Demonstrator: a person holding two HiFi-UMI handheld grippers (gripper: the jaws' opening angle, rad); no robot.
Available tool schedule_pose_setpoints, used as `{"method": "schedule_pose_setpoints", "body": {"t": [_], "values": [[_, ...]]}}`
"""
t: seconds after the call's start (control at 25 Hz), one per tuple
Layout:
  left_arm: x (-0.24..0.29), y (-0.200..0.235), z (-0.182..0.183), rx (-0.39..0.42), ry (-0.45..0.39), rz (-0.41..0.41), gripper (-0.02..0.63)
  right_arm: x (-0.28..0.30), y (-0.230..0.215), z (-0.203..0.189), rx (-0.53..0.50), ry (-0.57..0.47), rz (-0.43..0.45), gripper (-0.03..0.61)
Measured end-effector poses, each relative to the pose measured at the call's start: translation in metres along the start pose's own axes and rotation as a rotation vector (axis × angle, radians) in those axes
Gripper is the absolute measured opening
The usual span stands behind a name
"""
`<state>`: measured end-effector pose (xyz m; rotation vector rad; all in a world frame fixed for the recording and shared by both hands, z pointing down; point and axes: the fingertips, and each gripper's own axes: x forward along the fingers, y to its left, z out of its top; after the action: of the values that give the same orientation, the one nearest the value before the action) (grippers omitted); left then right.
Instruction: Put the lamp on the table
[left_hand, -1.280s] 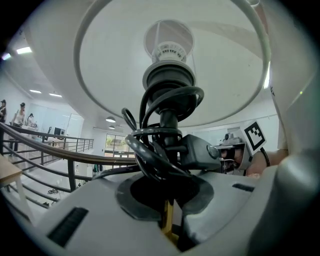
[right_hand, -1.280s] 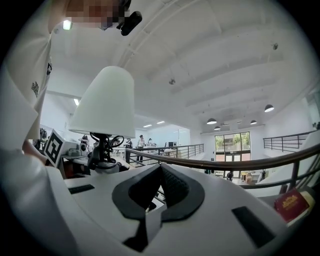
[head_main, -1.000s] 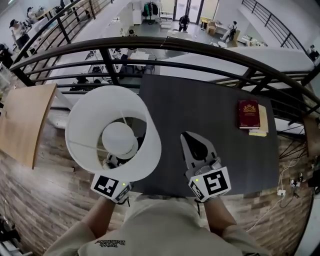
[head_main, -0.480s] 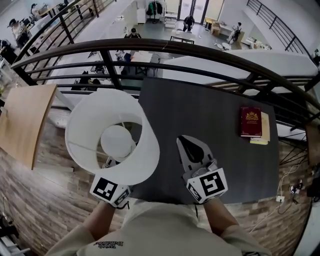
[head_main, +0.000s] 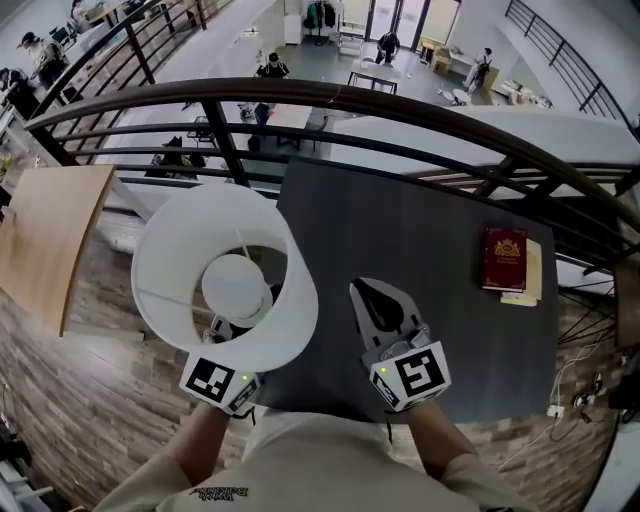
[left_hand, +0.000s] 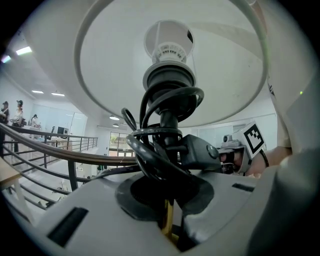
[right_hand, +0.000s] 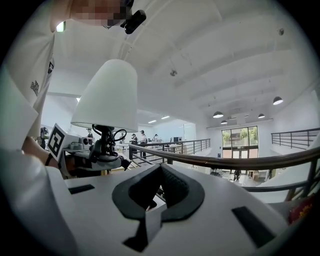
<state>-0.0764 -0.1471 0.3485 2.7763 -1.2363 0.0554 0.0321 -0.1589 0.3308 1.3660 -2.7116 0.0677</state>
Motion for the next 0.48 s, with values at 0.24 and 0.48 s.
{"method": "schedule_pose_setpoints", "body": {"t": [0.24,0.48], "values": [[0.036,0.022,0.007,0.004,-0.037,0.003,0.054,0.033,-0.032,0.005,-0.036,-0.020,-0.007,0.000],[0.089,0.056,0.025,0.026,-0.090,0.008,0.054,0.082,-0.081,0.027,-0.033,-0.075,-0.012,0.000]]}}
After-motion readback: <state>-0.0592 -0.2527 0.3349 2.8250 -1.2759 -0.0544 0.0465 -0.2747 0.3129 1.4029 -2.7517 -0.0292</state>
